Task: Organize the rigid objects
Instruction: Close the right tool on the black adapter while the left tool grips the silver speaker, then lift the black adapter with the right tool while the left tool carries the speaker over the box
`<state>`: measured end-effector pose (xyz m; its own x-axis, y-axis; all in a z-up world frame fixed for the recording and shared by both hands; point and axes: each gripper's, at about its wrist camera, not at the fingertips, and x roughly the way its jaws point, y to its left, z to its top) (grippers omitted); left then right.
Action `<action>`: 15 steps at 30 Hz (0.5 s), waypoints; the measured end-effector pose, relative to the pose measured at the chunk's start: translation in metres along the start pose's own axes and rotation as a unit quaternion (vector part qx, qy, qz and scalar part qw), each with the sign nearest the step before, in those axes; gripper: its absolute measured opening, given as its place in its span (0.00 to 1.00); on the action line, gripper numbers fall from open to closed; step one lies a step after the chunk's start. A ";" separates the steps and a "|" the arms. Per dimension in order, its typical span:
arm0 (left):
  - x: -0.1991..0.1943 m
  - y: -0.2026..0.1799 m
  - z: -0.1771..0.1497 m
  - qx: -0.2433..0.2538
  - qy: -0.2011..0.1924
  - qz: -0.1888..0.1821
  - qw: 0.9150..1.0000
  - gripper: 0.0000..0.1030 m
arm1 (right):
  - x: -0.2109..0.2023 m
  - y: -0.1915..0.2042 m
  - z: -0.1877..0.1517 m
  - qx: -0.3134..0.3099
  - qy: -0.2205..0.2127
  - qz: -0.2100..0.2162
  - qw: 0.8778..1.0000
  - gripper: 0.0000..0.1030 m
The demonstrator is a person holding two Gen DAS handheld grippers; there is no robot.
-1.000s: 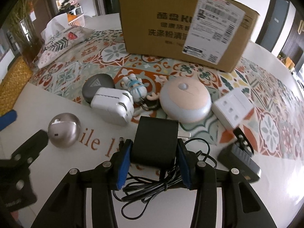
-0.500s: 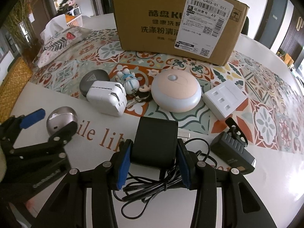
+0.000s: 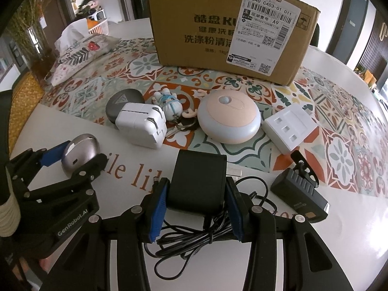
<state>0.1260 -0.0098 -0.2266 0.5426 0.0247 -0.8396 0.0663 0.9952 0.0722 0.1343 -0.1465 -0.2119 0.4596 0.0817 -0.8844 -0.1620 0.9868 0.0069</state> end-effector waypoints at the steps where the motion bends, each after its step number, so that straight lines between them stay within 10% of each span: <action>1: -0.002 0.001 0.001 0.000 -0.002 0.000 1.000 0.57 | 0.000 0.000 0.000 0.001 0.000 0.001 1.000 0.44; 15: -0.052 0.005 0.020 0.007 -0.045 -0.011 0.999 0.57 | -0.036 -0.004 0.006 0.011 -0.033 0.004 0.999 0.41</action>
<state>0.1148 -0.0080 -0.1718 0.6138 -0.0062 -0.7894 0.0897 0.9940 0.0619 0.1239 -0.1530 -0.1767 0.5144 0.0969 -0.8521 -0.1460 0.9890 0.0243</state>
